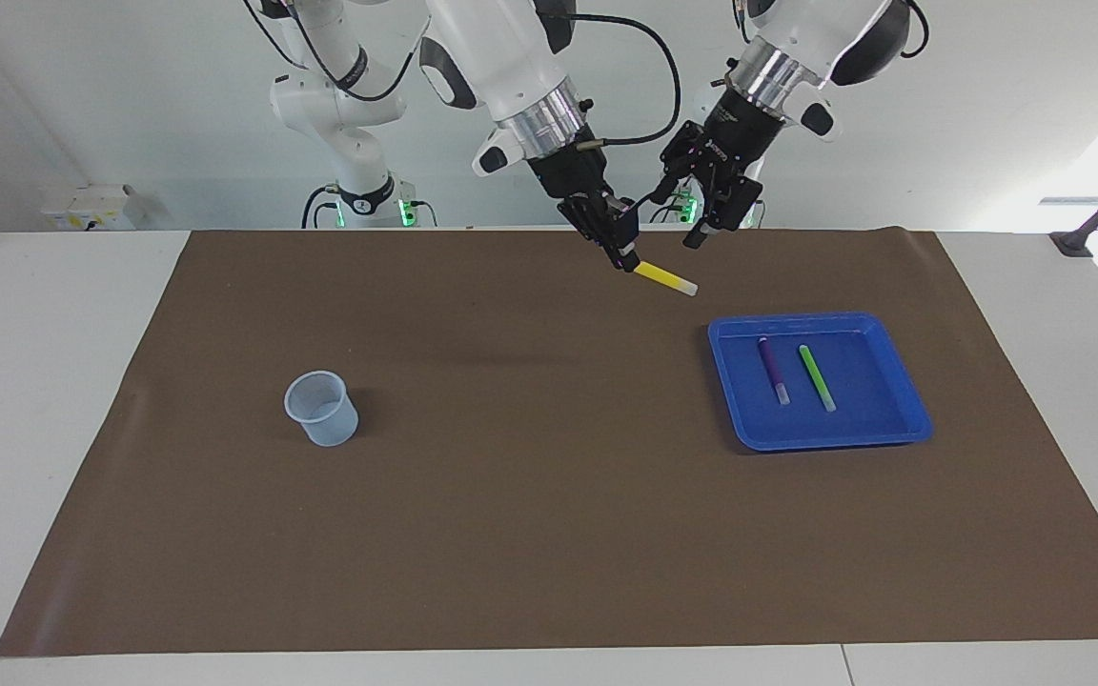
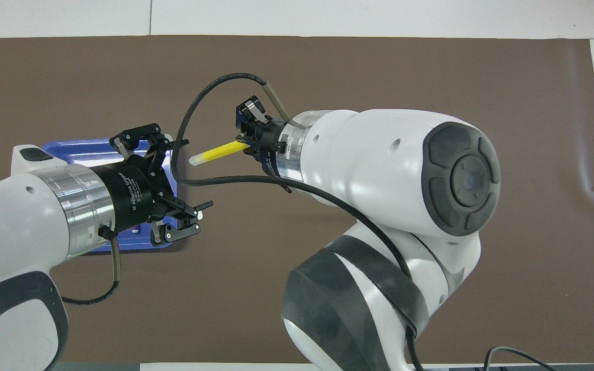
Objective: Right arm passes pens to left for tray arrangement
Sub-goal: 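Carry the yellow pen toward the left gripper while the left gripper approaches, then close the left gripper on the yellow pen and open the right gripper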
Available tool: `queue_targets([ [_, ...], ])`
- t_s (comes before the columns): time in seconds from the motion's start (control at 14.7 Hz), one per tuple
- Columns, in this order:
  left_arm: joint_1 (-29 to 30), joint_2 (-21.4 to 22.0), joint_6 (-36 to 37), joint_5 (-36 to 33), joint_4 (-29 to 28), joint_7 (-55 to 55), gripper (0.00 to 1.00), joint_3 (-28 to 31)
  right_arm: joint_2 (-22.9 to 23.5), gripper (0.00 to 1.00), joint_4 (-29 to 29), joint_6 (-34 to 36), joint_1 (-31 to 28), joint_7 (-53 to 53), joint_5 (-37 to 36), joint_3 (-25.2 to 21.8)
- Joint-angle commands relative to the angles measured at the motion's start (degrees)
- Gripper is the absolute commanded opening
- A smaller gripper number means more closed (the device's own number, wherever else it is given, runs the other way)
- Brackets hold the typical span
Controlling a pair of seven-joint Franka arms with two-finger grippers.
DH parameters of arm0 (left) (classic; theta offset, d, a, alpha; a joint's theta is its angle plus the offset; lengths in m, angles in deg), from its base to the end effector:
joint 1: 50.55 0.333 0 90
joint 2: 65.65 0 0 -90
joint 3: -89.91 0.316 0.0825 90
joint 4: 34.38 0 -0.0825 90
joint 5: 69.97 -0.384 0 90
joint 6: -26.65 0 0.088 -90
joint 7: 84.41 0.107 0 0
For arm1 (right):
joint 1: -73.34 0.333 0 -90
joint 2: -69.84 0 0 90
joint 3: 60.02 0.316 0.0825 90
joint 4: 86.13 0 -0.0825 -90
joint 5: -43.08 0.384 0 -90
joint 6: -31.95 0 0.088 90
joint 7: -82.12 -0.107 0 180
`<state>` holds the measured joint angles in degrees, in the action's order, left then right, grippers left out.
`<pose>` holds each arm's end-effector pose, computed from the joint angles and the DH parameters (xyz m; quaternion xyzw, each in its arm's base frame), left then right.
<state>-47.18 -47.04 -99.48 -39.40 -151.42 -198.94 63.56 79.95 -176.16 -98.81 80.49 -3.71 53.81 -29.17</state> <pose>0.4493 -0.2419 0.6137 0.5950 0.7521 -0.0795 0.2719 0.5299 0.3819 0.6117 -0.8481 0.4360 -0.0165 0.3007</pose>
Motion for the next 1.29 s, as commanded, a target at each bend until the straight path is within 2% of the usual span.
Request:
queue_targets([
  [0.0,-0.12,-2.77,-5.25,-0.78,-2.23,0.18,1.0,0.06,-1.68,0.0,-1.99,-1.17,-0.91,-0.4,1.48,0.17],
  [0.14,-1.08,-5.25,-7.1,-0.78,-2.05,1.15,1.0,-0.2,-1.68,0.0,-1.99,-1.17,-0.91,-0.31,1.48,0.17],
  [0.48,-1.7,-5.69,-4.74,-0.25,-0.65,0.89,1.0,-0.29,-1.68,0.0,-1.99,-1.25,-1.0,-0.13,1.57,0.17],
  [0.88,-2.49,-7.01,-8.16,0.28,-0.03,2.37,1.0,-0.29,-1.68,0.0,-1.99,-1.25,-1.0,-0.04,1.57,0.17],
  [1.22,-4.25,-7.54,-9.92,0.28,-0.12,2.73,0.96,-0.29,-1.68,0.0,-1.99,-1.34,-1.0,0.13,1.57,0.17],
])
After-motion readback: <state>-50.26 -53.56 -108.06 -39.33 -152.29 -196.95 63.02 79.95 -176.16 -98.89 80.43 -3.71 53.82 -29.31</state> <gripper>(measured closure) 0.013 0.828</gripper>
